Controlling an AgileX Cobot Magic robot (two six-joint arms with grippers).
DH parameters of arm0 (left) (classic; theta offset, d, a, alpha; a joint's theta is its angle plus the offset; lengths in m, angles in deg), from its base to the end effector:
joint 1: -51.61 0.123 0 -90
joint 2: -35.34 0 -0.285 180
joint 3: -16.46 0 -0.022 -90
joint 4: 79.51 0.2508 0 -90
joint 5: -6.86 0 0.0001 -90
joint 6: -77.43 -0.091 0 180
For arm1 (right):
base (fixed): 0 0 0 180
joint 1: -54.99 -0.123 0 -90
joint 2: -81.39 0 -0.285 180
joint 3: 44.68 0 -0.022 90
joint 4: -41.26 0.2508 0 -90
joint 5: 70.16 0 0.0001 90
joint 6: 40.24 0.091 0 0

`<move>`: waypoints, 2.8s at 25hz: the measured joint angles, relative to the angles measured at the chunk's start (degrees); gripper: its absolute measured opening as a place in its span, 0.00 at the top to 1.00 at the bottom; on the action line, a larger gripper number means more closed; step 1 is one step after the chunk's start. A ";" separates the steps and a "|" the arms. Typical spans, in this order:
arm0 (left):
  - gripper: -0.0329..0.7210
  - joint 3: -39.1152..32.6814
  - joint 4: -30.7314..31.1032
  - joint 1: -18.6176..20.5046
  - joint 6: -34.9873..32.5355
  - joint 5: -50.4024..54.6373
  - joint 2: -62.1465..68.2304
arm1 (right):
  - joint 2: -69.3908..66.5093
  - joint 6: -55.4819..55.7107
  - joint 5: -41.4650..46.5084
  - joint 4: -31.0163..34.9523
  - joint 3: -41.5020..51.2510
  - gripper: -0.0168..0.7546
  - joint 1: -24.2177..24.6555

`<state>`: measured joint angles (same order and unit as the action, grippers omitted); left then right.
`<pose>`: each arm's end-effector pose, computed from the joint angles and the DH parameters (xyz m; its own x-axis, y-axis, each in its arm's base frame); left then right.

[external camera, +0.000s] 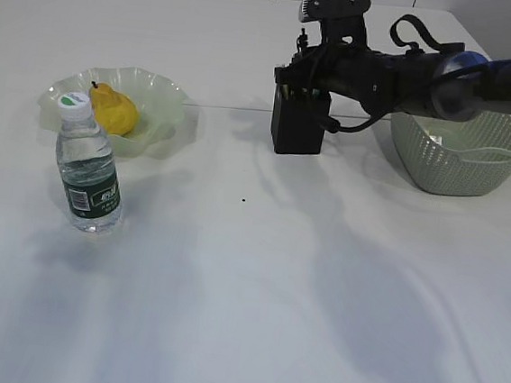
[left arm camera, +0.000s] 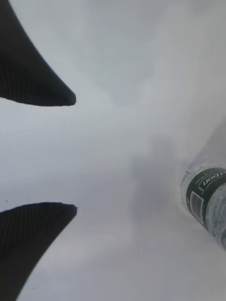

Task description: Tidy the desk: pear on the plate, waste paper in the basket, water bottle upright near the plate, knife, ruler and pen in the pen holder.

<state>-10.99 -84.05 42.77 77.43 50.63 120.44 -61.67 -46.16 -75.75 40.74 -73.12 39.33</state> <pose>0.2485 -0.0437 0.2479 -0.9128 0.0841 -0.3995 0.1232 0.9897 -0.0731 0.5305 0.1488 0.1800 -0.2816 -0.1954 -0.9394 -0.3042 0.9467 -0.1057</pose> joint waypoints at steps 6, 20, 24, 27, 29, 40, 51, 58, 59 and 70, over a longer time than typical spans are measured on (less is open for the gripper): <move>0.35 0.00 0.00 0.00 0.00 0.00 0.00 | 0.00 0.37 0.85 0.00 0.00 0.58 0.00; 0.35 0.00 0.00 0.00 0.00 0.00 0.00 | 8.26 1.16 15.25 0.00 0.00 0.56 0.00; 0.35 0.00 0.00 0.00 0.00 0.00 0.00 | 12.94 1.26 25.06 0.00 0.00 0.56 0.00; 0.35 0.00 0.00 0.00 0.00 0.00 0.00 | 16.14 1.26 33.41 0.00 0.00 0.56 0.00; 0.35 0.00 0.00 0.00 0.00 0.00 0.00 | 18.12 1.26 40.31 0.00 0.00 0.56 0.00; 0.35 0.00 1.16 0.00 0.00 0.00 0.00 | 21.55 1.37 72.62 0.00 0.00 0.56 0.00; 0.35 0.00 4.14 0.00 0.00 2.55 0.00 | 29.17 0.06 73.46 3.61 11.29 0.56 8.05; 0.35 0.00 3.66 0.00 0.00 4.38 0.00 | 39.25 -1.82 70.67 5.57 25.68 0.56 13.25; 0.35 0.00 3.57 0.00 0.00 4.93 0.00 | 40.57 -2.20 70.36 5.60 27.75 0.56 13.38; 0.35 0.00 7.37 0.00 5.44 10.39 -12.15 | 53.34 -5.01 66.63 5.97 41.83 0.56 13.62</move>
<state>-10.99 -76.67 42.77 82.87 61.02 108.29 -8.33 -51.18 -9.12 46.71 -31.29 52.95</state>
